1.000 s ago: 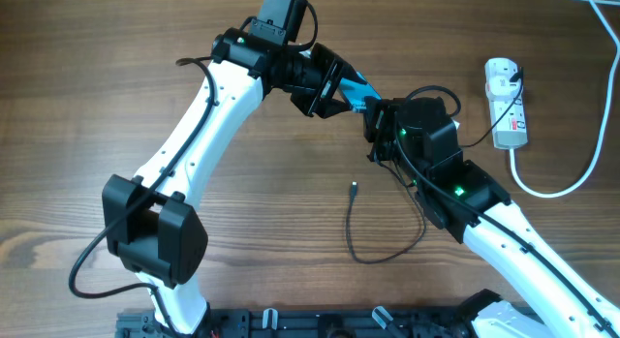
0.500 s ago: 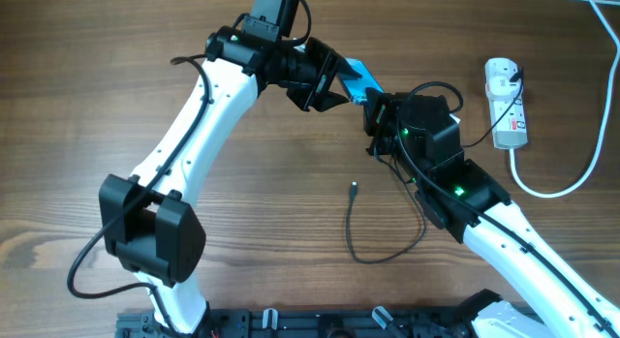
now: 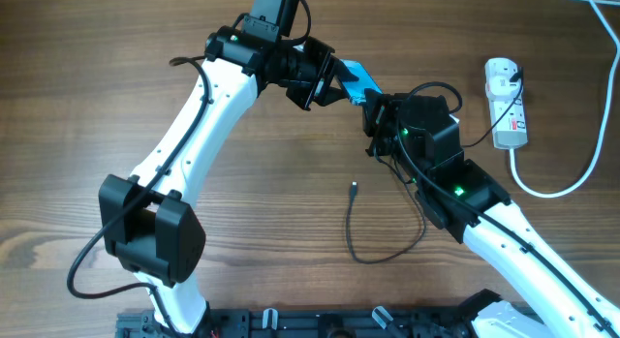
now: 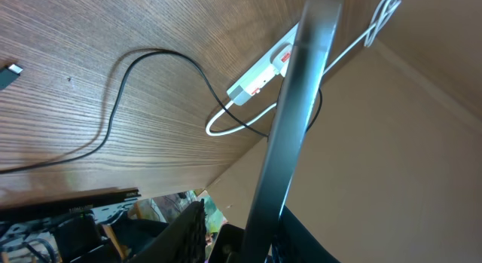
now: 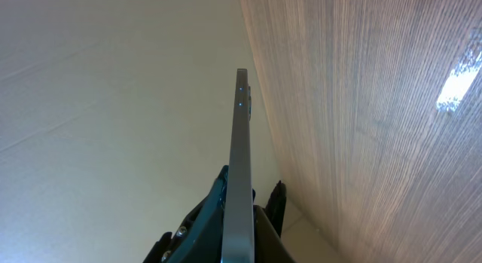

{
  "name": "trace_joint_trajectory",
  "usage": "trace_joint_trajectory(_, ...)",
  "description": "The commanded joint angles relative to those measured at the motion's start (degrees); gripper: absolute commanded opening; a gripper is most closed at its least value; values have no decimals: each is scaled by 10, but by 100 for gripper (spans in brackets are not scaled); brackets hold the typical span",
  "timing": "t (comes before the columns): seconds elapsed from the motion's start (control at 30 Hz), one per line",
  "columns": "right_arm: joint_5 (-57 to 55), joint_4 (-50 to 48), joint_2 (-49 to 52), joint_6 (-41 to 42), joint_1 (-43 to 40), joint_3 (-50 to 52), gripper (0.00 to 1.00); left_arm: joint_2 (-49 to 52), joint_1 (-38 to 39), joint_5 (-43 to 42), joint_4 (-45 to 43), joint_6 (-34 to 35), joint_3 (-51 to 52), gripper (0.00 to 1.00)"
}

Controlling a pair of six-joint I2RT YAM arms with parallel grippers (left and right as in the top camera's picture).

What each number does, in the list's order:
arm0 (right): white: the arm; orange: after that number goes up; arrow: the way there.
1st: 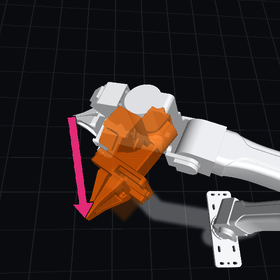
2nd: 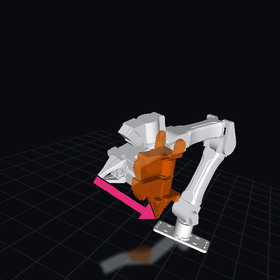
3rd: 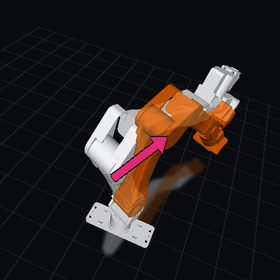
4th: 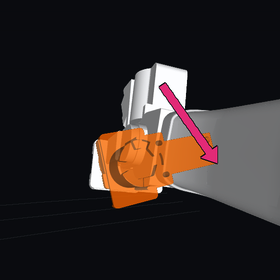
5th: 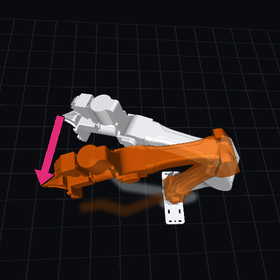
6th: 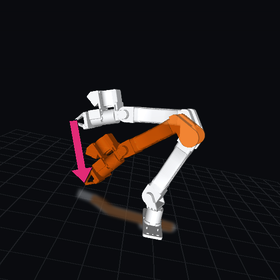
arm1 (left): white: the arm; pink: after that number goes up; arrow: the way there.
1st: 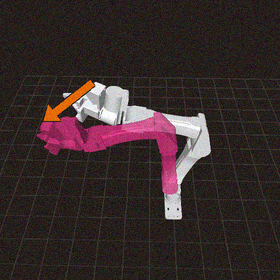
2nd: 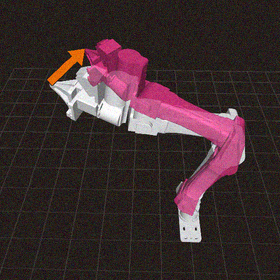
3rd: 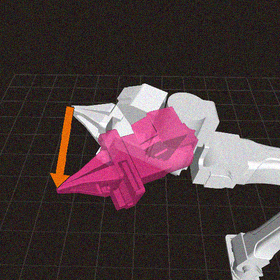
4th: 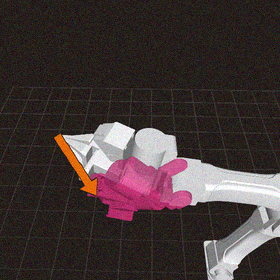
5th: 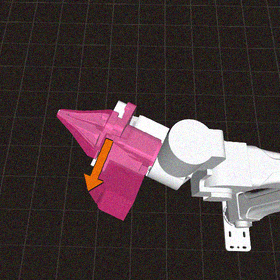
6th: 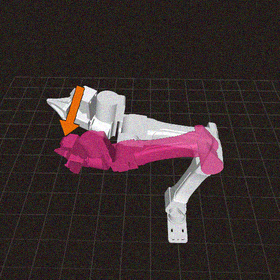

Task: Plug charger to phone and switch on socket

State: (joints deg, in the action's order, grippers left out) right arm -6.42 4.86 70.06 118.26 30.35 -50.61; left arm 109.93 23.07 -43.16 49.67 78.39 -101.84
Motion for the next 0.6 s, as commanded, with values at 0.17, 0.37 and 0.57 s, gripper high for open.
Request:
trace_joint_trajectory(0.17, 25, -10, -13, 4, 0, -9, 4, -17, -2, 5, 2, 5, -5, 33)
trace_joint_trajectory(0.37, 27, -10, -13, 4, 0, -9, 4, -17, -2, -8, -4, 5, -5, 29)
trace_joint_trajectory(0.57, 32, -10, -13, 4, 0, -9, 5, -17, -2, -7, -5, 5, -5, 6)
